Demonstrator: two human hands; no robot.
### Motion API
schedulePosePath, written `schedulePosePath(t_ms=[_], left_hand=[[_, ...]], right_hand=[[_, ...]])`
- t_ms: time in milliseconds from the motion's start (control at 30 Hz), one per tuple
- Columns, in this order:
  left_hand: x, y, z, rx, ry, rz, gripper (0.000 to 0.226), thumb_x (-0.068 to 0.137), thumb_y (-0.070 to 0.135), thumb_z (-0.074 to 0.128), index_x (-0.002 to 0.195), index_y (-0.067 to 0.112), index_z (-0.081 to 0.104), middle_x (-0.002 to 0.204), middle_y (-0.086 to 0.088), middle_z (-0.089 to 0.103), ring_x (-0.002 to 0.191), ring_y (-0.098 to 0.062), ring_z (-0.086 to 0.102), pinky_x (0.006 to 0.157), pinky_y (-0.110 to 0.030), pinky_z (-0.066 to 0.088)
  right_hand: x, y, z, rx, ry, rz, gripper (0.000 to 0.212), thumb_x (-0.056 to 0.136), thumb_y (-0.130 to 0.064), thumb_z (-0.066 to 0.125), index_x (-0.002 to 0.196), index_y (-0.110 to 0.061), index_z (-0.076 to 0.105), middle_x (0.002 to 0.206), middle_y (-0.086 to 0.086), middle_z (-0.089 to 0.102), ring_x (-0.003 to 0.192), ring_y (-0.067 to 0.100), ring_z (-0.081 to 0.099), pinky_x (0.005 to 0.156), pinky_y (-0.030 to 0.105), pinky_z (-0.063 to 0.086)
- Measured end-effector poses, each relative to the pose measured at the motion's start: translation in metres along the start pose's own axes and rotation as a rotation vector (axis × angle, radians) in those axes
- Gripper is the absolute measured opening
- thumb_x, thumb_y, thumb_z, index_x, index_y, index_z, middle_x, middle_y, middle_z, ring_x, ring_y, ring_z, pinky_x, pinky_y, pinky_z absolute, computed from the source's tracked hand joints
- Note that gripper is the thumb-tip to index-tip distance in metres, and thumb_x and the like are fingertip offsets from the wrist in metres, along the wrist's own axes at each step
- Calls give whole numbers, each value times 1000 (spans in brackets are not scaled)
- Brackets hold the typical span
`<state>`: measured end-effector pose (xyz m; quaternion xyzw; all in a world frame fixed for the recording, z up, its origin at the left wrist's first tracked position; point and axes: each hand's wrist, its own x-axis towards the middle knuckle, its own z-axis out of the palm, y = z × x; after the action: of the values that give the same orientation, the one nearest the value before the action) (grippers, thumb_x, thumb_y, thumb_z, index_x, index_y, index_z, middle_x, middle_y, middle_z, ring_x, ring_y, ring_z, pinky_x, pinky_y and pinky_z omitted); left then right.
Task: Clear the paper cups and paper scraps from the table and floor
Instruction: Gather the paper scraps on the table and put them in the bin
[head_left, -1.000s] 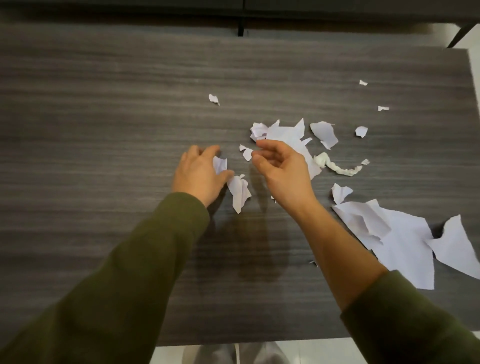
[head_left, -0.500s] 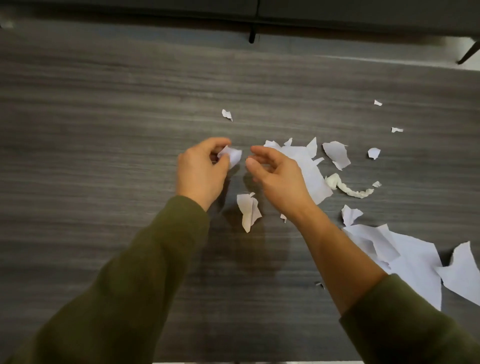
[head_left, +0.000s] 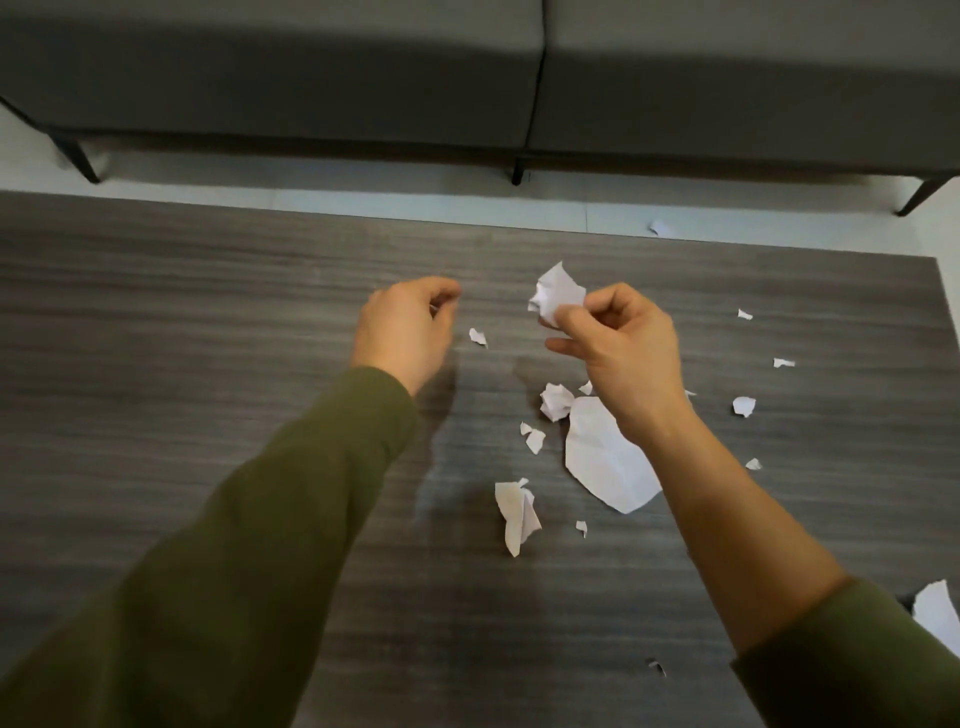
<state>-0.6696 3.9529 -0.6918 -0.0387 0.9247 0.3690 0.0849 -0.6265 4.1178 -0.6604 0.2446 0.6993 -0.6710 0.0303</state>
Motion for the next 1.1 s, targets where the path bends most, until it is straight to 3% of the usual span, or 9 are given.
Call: schedulePosePath(t_ms=[133, 267, 433, 567, 633, 800, 900, 967, 1100], left_hand=[[12, -24, 38, 134, -74, 84, 34, 89, 18, 58, 122, 17, 61, 118, -7, 64, 107, -26, 58, 95, -30, 39], [18, -44, 68, 245, -165, 159, 46, 87, 18, 61, 132, 17, 52, 123, -12, 56, 114, -32, 51, 96, -36, 40], [17, -57, 80, 281, -76, 230, 24, 87, 22, 62, 107, 10, 69, 110, -12, 56, 107, -29, 50, 89, -34, 37], [11, -54, 83, 295, -75, 213, 21, 91, 23, 57, 99, 6, 67, 104, -12, 59, 102, -28, 52, 84, -35, 38], [2, -45, 82, 225, -53, 192, 21, 92, 24, 55, 98, 6, 66, 103, -11, 60, 99, -26, 53, 83, -31, 36], [-36, 5, 66, -207, 9, 291, 14, 86, 22, 62, 84, 11, 69, 82, 3, 58, 75, -7, 51, 70, -18, 40], [-47, 24, 59, -182, -45, 390, 10, 83, 18, 64, 83, 11, 72, 82, 1, 60, 73, -8, 53, 71, -23, 44], [-45, 31, 55, -160, -37, 395, 8, 82, 14, 66, 84, 10, 73, 84, -2, 61, 75, -12, 53, 72, -28, 45], [-41, 44, 42, -124, -3, 384, 10, 80, 9, 65, 85, 11, 74, 83, -4, 62, 71, -11, 50, 70, -25, 43]], right_hand=[[2, 27, 3, 50, -109, 33, 16, 84, -2, 64, 74, -10, 54, 75, 10, 68, 74, 15, 71, 72, 28, 58], [7, 55, 4, 13, -88, 70, 17, 85, -2, 63, 75, -11, 54, 71, 8, 66, 66, 12, 68, 72, 28, 56], [4, 87, -5, -41, -33, 104, 10, 86, -4, 61, 84, -13, 57, 69, 2, 68, 59, 8, 67, 59, 20, 54], [-1, 102, -11, -156, 21, 138, 12, 82, -9, 60, 74, -15, 56, 64, -7, 64, 59, 4, 63, 67, 30, 55], [-2, 103, -13, -114, 28, 173, 16, 81, -5, 59, 68, -13, 54, 58, -12, 60, 59, 2, 64, 70, 28, 56], [-1, 84, -14, 170, 6, 257, 24, 83, 2, 53, 63, -10, 47, 74, 8, 55, 74, 18, 65, 72, 27, 58], [-3, 65, -15, 265, -83, 227, 13, 83, 4, 52, 77, -8, 52, 75, 10, 66, 74, 20, 67, 73, 31, 59], [-4, 52, -17, 292, -125, 198, 18, 83, 6, 45, 91, -8, 53, 70, 5, 71, 69, 17, 69, 67, 27, 58], [-6, 29, -19, 322, -221, 129, 17, 89, -3, 50, 102, -4, 61, 78, 3, 73, 74, 16, 70, 67, 24, 56]])
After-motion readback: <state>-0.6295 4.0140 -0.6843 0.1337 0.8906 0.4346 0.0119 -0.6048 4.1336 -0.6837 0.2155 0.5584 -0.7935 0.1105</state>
